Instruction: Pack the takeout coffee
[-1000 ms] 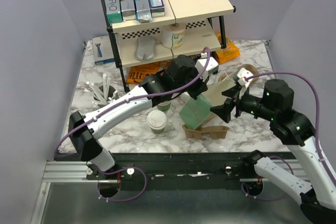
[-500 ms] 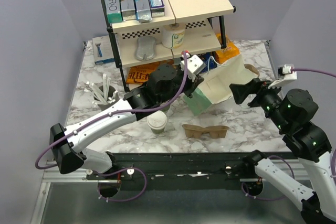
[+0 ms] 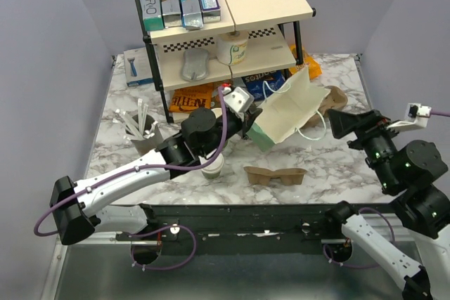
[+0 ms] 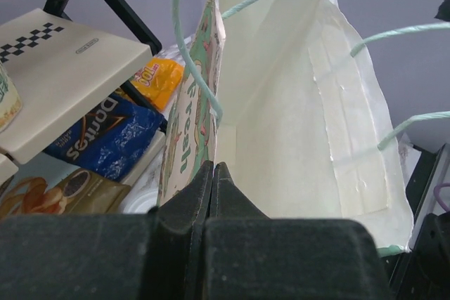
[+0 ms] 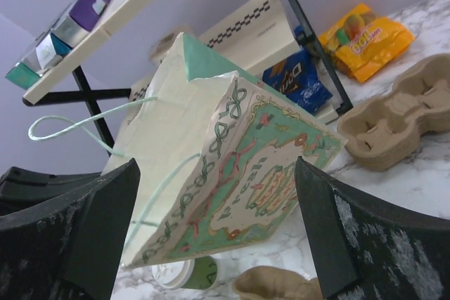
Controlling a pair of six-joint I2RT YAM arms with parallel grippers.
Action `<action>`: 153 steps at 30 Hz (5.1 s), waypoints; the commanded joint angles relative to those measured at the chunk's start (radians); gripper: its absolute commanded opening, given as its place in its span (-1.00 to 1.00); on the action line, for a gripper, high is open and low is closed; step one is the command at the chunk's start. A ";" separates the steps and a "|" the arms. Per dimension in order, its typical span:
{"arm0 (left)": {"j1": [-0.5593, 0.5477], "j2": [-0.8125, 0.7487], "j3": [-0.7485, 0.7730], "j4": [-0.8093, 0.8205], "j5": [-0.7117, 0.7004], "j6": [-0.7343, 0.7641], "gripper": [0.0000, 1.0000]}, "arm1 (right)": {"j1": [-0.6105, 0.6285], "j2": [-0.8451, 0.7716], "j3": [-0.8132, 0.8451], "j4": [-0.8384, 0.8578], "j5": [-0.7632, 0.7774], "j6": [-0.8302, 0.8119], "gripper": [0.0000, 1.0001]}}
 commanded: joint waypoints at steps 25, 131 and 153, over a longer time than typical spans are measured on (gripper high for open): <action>-0.162 -0.021 -0.015 0.092 -0.382 -0.025 -1.00 | 0.003 -0.123 -0.055 -0.268 0.002 0.094 1.00; -0.159 -0.234 0.000 -0.082 -0.475 -0.071 -1.00 | 0.394 0.370 -0.385 -0.148 0.093 0.227 -0.46; -0.157 -0.086 0.089 -0.178 -0.253 -0.120 -1.00 | 0.325 0.126 0.190 -0.140 0.627 -0.136 -0.36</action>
